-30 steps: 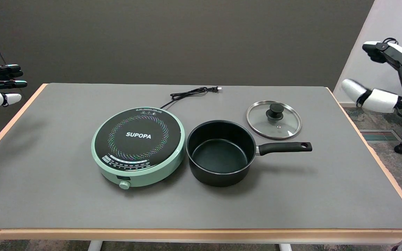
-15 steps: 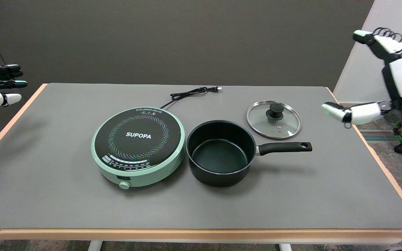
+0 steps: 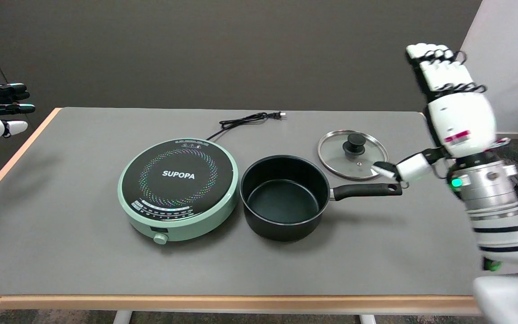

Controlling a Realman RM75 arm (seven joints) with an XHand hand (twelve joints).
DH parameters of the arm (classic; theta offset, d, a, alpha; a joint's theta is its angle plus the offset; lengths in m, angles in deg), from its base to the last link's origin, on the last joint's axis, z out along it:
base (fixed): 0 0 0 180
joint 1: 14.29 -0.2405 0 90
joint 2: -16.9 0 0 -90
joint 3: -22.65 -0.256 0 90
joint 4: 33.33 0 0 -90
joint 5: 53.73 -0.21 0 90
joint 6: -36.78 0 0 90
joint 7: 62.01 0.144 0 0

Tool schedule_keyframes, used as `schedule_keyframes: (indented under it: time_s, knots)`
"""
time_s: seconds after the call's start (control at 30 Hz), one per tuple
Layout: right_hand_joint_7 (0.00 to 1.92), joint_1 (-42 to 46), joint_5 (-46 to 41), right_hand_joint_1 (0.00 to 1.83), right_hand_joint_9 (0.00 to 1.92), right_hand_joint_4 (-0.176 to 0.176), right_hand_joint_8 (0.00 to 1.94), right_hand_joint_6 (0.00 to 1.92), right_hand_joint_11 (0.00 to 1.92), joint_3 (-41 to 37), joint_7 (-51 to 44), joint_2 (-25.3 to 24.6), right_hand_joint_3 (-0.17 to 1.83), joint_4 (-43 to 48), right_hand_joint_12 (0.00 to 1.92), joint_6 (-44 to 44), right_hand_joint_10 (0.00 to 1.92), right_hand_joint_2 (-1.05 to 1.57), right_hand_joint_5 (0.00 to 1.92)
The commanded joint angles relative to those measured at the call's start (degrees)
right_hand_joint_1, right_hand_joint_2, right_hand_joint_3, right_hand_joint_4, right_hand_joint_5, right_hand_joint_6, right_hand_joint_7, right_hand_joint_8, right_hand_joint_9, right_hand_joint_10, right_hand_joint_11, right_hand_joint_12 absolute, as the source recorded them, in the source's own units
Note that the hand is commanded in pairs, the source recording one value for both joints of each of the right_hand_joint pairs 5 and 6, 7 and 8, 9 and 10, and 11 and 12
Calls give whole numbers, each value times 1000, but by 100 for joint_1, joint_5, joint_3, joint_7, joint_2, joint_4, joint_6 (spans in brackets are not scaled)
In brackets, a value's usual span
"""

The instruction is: Pick up the soup pot.

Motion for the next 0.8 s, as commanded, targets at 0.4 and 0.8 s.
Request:
schedule_keyframes:
  time_s: [0.4, 0.8]
  knots:
    - [64, 412, -3522, 1148, 64, -32, 64, 64, 64, 3994, -6755, -132, 959, -872, 64, 2148, 64, -358, 64]
    - [49, 807, -3472, 1154, 49, -29, 49, 49, 49, 4546, -7212, 80, 977, -1621, 49, 3534, 49, -377, 49]
